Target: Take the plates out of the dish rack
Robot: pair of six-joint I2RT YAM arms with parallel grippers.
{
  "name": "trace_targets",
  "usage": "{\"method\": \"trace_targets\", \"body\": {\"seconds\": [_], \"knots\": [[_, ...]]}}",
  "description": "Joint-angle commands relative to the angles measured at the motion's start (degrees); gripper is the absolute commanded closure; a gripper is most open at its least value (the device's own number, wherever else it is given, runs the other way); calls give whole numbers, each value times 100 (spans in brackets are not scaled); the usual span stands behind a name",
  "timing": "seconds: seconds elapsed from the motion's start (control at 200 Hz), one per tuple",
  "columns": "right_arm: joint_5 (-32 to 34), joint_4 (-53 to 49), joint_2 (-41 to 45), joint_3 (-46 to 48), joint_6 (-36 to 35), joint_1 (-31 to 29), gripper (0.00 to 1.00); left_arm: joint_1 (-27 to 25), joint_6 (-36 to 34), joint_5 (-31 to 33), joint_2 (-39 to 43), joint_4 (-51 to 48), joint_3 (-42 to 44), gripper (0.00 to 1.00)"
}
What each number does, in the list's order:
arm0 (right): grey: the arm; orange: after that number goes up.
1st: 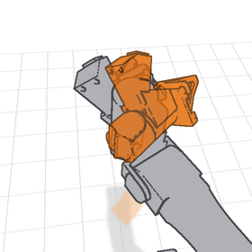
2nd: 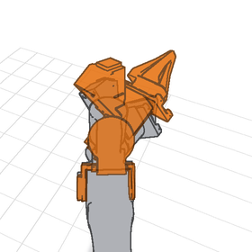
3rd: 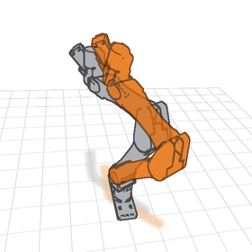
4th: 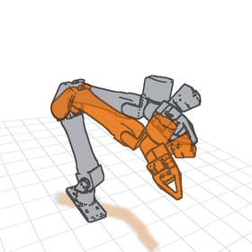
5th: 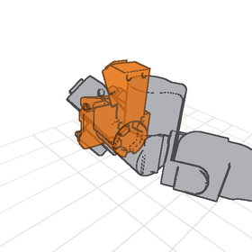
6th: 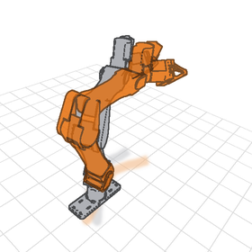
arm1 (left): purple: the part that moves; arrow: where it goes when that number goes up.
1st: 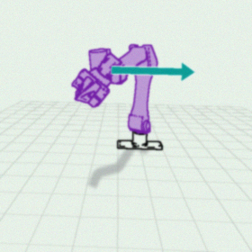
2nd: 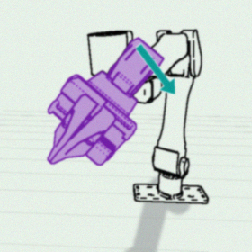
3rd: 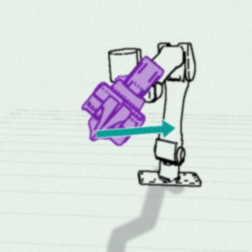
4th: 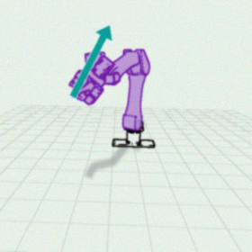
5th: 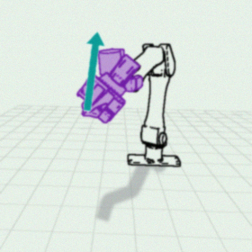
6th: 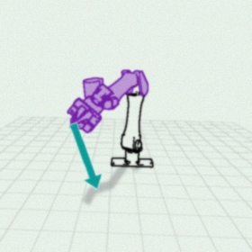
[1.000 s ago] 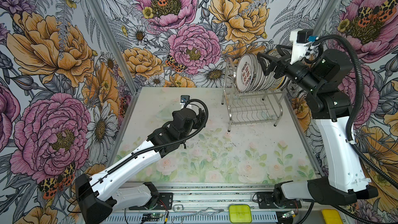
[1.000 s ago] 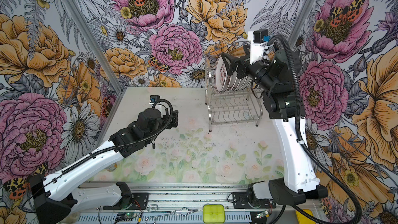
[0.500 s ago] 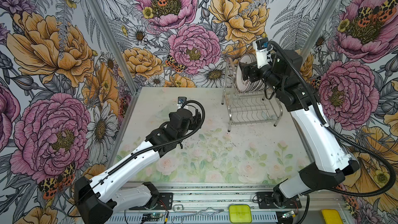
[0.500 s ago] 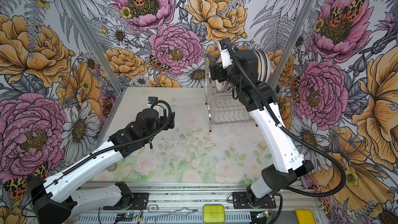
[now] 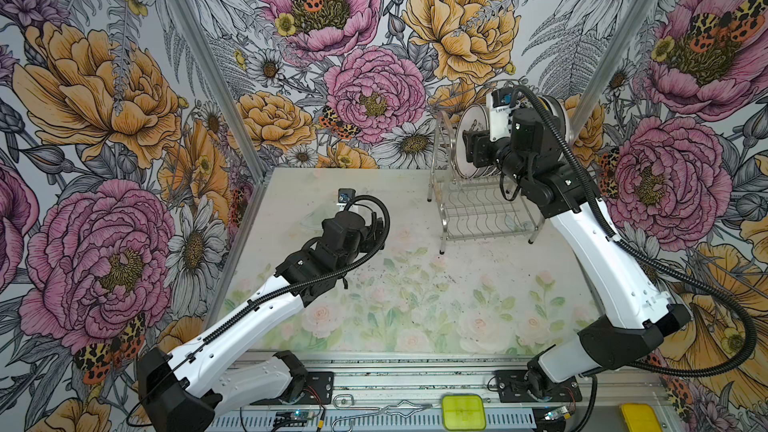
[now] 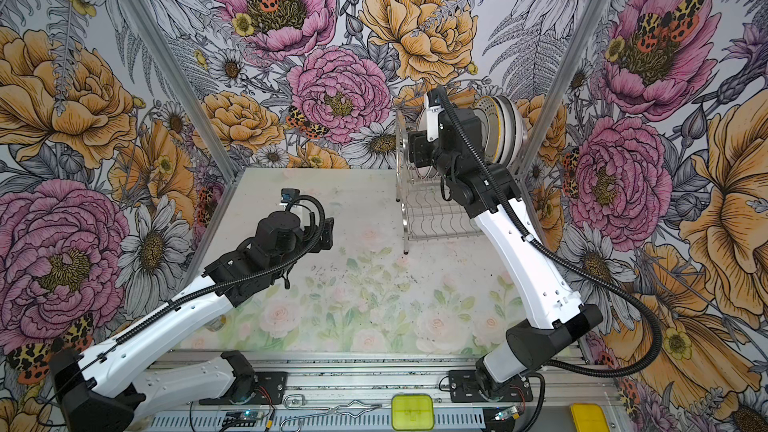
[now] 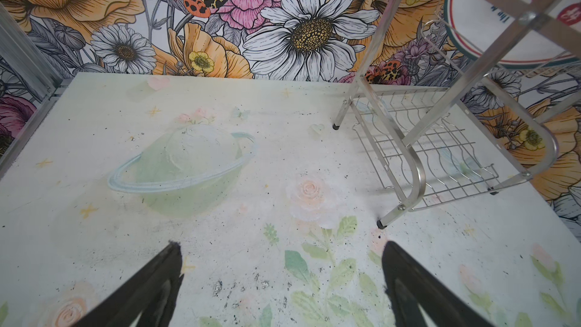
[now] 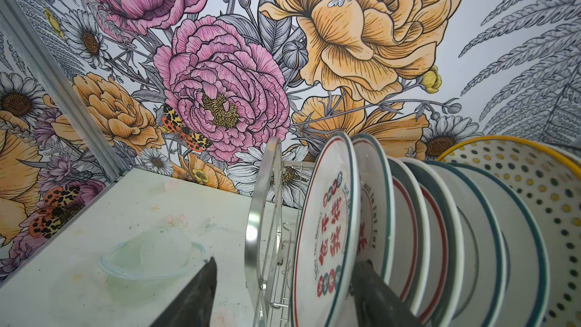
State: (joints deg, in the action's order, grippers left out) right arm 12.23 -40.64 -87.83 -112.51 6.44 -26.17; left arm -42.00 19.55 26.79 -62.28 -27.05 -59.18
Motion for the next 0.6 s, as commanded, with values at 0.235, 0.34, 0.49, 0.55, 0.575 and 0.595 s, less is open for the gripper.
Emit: {"method": "trace_targets", "body": {"seconds": [0.235, 0.34, 0.49, 0.55, 0.575, 0.595], "knots": [[7, 4, 76, 98, 505, 65, 39, 69, 49, -235, 232, -2, 203, 1], [-110, 13, 38, 98, 652, 129, 44, 78, 57, -251, 256, -10, 222, 1], [-211, 13, -10, 98, 757, 139, 45, 95, 75, -287, 250, -9, 232, 1], [-239, 13, -23, 76, 776, 139, 46, 104, 78, -297, 243, -3, 239, 1], [-248, 12, -32, 65, 788, 139, 46, 105, 93, -298, 253, -3, 247, 1], [-250, 13, -28, 71, 806, 139, 46, 109, 86, -305, 256, -3, 248, 1]]}}
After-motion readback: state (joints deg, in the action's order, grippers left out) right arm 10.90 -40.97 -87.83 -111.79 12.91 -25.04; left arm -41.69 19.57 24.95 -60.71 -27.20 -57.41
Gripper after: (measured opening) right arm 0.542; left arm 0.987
